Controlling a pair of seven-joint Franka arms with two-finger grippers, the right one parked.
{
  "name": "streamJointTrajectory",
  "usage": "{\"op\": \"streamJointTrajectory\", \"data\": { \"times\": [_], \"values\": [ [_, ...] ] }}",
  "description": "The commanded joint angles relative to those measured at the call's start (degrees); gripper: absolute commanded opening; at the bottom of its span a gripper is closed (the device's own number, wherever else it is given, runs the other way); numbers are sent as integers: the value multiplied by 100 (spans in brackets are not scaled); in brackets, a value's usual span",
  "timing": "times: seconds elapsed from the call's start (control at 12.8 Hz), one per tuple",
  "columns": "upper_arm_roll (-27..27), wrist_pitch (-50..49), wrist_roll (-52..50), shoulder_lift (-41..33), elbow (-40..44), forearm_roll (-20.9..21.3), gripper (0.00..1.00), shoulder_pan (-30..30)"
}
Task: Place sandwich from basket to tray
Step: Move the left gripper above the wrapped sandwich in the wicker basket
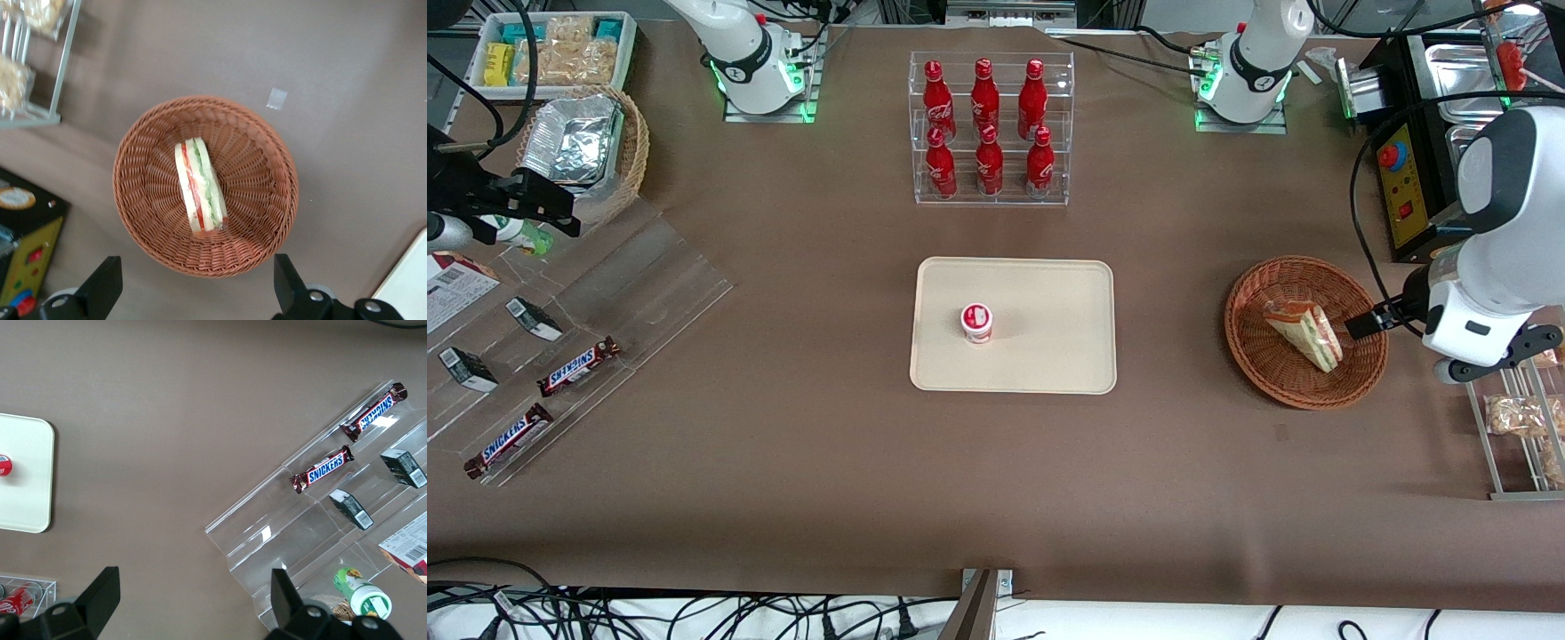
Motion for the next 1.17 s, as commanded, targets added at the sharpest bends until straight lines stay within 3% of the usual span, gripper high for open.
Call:
{"op": "streamJointTrajectory", "data": {
  "times": [0.0,0.16,0.47,0.7,1.09],
  "values": [
    [-70,211,-376,-19,-361,325,100,-71],
    [-132,448,-717,-89,-808,728,100,-150],
    [-141,1204,-1526,-283,-1653,880,100,-168],
    [-220,1907,-2413,-397,-2400,1608,100,-168],
    [-247,2873,-2881,-677,-3225,1741,100,-98]
  ]
}}
